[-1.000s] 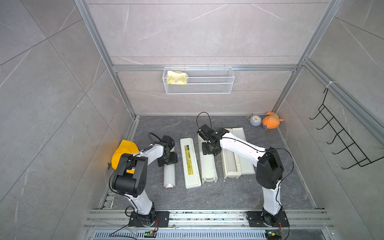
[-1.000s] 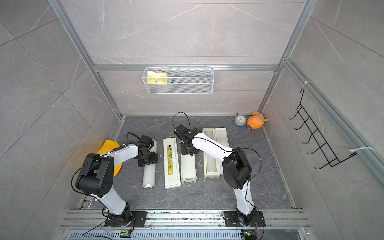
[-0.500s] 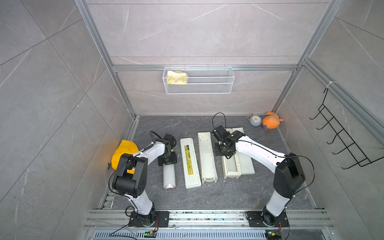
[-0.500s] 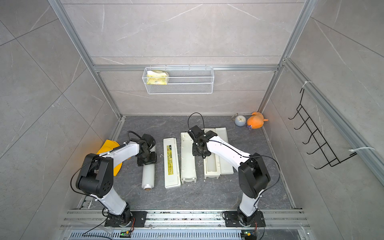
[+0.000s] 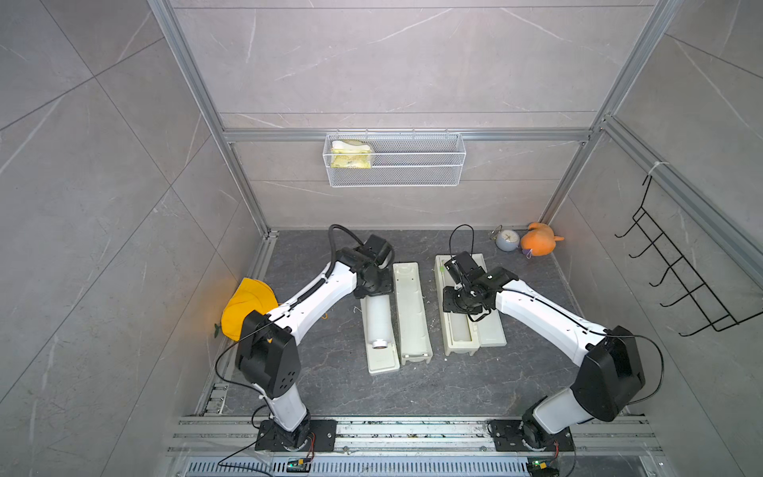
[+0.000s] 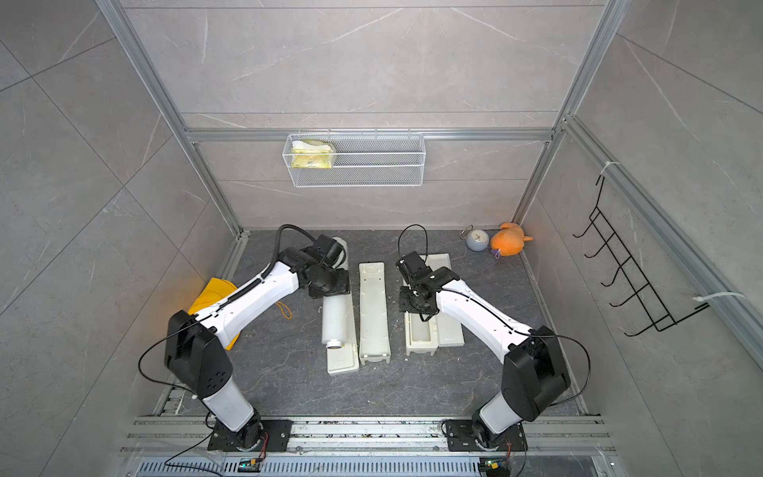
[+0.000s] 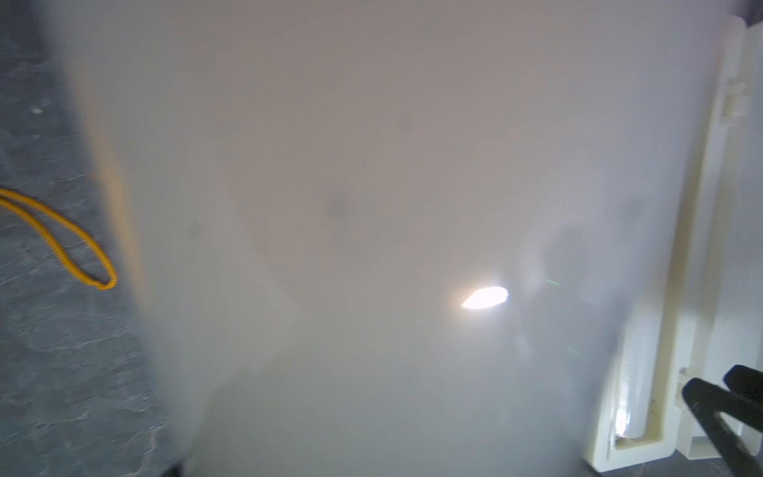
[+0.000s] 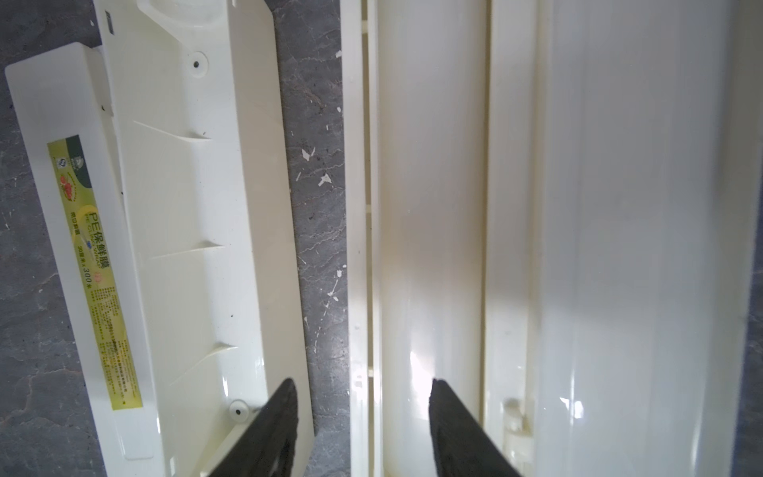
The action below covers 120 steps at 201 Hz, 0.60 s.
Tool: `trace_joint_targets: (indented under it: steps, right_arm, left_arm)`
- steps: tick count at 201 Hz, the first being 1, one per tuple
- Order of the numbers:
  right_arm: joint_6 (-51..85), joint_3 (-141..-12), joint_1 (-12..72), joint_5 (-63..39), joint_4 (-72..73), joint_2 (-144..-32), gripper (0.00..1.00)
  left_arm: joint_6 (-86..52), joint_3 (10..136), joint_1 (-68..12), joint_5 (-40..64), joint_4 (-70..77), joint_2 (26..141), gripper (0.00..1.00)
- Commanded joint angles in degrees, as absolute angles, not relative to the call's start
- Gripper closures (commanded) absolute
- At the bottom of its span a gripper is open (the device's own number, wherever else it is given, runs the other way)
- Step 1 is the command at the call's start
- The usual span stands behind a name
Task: Put plastic wrap rolls into dispensers
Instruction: Place the plastic wrap into the plastic wrap cutting box.
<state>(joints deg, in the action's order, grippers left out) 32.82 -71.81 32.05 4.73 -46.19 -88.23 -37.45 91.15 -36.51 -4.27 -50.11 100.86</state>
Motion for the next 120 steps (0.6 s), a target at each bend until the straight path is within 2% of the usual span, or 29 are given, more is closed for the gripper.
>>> trace_joint_targets:
  steps: [1,65,120]
  right_arm:
    - [31.5,-69.6,31.5,3.7,-45.5,-85.2,0.46]
    - [30.8,-66.7,31.1,2.8,-45.5,-81.9,0.46]
    - [30.5,-65.8,30.8,2.6,-45.4,-81.7,0.46]
  left_arm:
    - [-41.5,99.1,-39.7,-4.8,-48.4,104.7,0.47]
    - [-44.3,111.0,-43.9,-6.4,-49.7,116.6,0.47]
    - [-45.9,108.5,-44.3,-8.5,-48.4,119.3,0.48]
